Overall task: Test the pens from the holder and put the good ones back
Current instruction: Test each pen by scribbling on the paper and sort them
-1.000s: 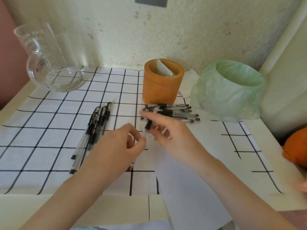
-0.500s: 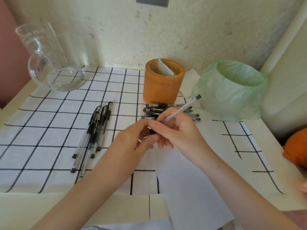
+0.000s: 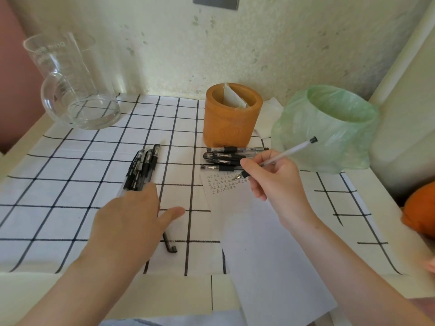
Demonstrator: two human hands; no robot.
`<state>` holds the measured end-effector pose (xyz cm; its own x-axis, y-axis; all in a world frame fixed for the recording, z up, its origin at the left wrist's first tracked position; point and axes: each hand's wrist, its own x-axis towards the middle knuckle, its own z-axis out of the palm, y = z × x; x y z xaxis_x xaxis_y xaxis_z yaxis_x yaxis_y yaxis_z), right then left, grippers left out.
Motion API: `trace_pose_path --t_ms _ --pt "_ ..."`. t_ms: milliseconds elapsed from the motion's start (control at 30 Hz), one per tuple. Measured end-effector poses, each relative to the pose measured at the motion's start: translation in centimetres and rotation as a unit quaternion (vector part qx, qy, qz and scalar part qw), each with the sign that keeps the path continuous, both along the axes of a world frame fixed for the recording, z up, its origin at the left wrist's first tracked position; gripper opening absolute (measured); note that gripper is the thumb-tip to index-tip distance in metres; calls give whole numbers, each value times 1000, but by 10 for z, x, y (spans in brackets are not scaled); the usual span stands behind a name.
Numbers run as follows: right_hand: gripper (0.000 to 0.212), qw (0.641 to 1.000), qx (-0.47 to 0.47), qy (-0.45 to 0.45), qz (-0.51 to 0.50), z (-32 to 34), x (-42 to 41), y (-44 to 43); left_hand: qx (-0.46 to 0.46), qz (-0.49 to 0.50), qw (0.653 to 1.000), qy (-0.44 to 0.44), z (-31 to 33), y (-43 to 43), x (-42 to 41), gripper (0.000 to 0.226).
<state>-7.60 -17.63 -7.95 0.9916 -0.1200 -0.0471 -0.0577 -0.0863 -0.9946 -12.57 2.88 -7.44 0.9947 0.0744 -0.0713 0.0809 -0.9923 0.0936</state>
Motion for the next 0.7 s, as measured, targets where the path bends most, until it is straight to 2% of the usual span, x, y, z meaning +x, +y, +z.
trace_pose_path --t_ms 100,233,400,533,633,700 --pt "16 1000 -20 -6 -8 -6 2 0 -1 -26 999 29 -5 -7 -3 45" --pt "3 1000 -12 -9 -23 -13 10 -2 -101 -36 994 21 -10 -7 -4 26" --pt "21 1000 -2 -4 0 -19 17 -4 -278 -76 957 -22 -5 -21 -4 9" --pt "35 999 -28 -33 -15 -26 18 -1 -374 -79 924 -6 -5 -35 -6 8" --pt "22 998 -44 -43 -20 -32 19 -2 -407 -73 910 17 -8 -40 -6 13" --pt "28 997 -48 -58 -33 -35 21 -3 -400 -80 913 24 -11 -42 -4 18"
